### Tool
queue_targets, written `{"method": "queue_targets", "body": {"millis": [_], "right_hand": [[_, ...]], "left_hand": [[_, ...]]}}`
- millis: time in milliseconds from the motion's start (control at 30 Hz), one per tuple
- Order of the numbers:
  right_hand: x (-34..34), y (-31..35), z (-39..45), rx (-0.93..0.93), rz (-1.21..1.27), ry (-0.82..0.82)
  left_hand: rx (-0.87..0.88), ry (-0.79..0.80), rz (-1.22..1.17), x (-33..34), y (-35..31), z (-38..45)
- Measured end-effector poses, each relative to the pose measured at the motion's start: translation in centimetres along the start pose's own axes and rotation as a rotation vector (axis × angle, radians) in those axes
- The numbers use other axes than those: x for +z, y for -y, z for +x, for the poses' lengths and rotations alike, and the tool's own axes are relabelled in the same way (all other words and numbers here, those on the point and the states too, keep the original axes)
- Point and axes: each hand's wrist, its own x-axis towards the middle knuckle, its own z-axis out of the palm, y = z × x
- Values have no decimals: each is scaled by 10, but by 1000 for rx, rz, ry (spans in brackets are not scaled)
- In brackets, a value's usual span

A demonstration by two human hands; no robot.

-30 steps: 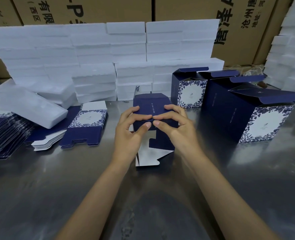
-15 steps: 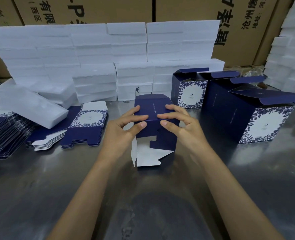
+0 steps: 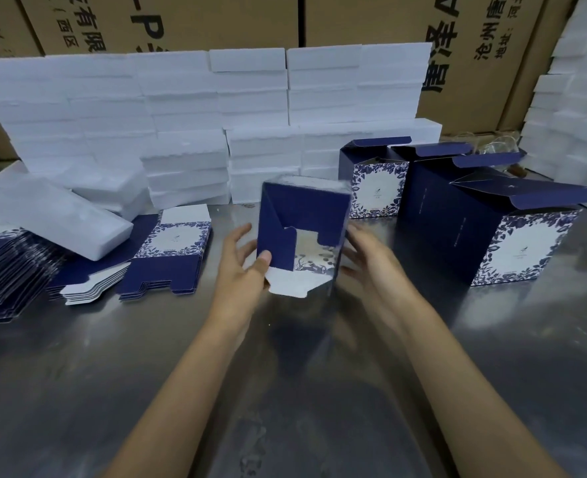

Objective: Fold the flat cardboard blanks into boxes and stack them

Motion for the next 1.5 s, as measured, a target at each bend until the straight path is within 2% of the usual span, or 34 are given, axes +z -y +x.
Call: {"method": "queue_targets", "body": {"millis": [133, 267, 367, 433, 500, 600, 633, 667, 700, 767, 833, 900, 1100, 1267, 1433, 1500], "right_hand": [[4, 15, -13, -188, 43, 31], [3, 32, -24, -345, -242, 119], [5, 34, -28, -372, -459, 146], [6, 30, -28, -358, -560, 138], [5, 28, -28, -342, -578, 137], [1, 27, -25, -332, -566, 167], [0, 27, -23, -327, -562, 183], [-3, 27, -22, -324, -560, 202], [-5, 27, -21, -324, -561, 230], [-7, 26, -20, -323, -549, 297], [-8, 25, -19, -326, -517, 335], [-8, 24, -18, -330, -499, 333], [6, 18, -17, -391, -500, 191], [12, 14, -18, -387, -429, 142], [17, 10, -18, -428, -397, 82], [14, 11, -17, -408, -396, 111]], "left_hand": [[-139, 92, 54, 10, 9, -1], [-356, 294, 79, 14, 13, -6], [-530, 501, 203, 15, 14, -9], [-553, 543, 318, 12, 12, -8], [-457, 397, 507, 6, 9, -3], [-99, -92, 833, -9, 6, 6], [26, -232, 808, -12, 5, 6], [142, -300, 682, -12, 1, 5], [240, -288, 541, -11, -2, 4], [386, -124, 430, -6, -9, -1], [475, 35, 477, -3, -8, -5], [519, 95, 557, -1, -5, -6], [510, -4, 493, 5, -8, -8], [348, 92, 295, 0, -14, -4], [414, 16, 353, 7, -14, -9], [392, 55, 347, 3, -14, -7]]}}
